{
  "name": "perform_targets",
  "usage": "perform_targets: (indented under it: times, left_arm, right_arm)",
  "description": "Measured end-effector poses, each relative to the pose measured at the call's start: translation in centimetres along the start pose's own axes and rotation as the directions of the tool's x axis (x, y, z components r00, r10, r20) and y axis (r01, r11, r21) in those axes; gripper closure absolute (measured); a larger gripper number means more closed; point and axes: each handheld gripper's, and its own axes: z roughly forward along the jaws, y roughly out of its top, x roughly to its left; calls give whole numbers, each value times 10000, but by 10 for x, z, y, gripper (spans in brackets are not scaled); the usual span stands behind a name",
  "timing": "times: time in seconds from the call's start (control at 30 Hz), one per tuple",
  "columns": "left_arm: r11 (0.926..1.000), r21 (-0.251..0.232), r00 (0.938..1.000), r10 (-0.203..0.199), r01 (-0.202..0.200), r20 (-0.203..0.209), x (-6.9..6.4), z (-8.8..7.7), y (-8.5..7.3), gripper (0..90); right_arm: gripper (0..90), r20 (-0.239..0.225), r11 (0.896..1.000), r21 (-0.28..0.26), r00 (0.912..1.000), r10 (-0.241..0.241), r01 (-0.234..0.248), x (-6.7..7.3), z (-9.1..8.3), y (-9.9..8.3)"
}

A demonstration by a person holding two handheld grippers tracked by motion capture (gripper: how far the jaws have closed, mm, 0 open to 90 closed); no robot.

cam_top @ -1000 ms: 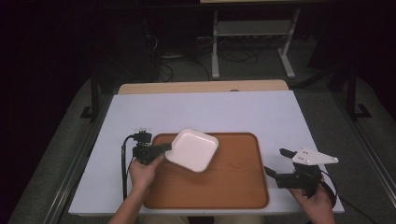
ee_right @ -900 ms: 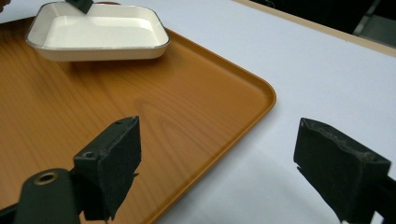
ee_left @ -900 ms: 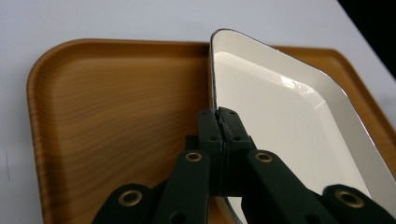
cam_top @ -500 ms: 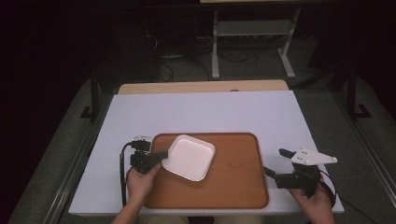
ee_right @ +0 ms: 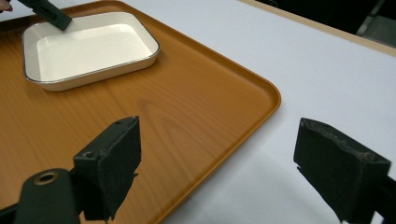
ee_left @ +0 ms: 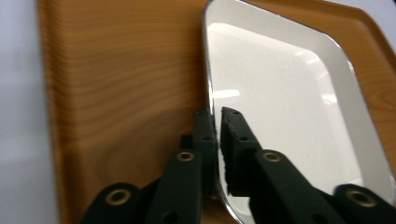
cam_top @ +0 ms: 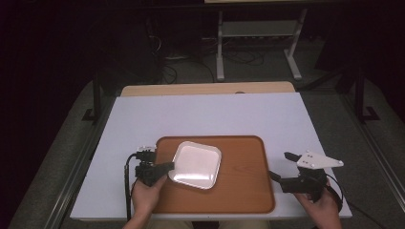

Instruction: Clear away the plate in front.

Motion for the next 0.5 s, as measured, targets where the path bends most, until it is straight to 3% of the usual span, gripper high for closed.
perform_targets:
  times: [0.17, 0.5]
  left_arm:
    - [10000, 65, 9998, 14, -16, 193, -4, -1, -4, 733]
    - [9996, 245, 9979, 151, -167, 623, -10, -9, -14, 699]
  right_arm:
    - [142, 25, 10000, -52, 10000, -30, 30, 1, -1, 1]
    - [142, 79, 10000, -75, 10000, 5, -5, 0, -2, 1]
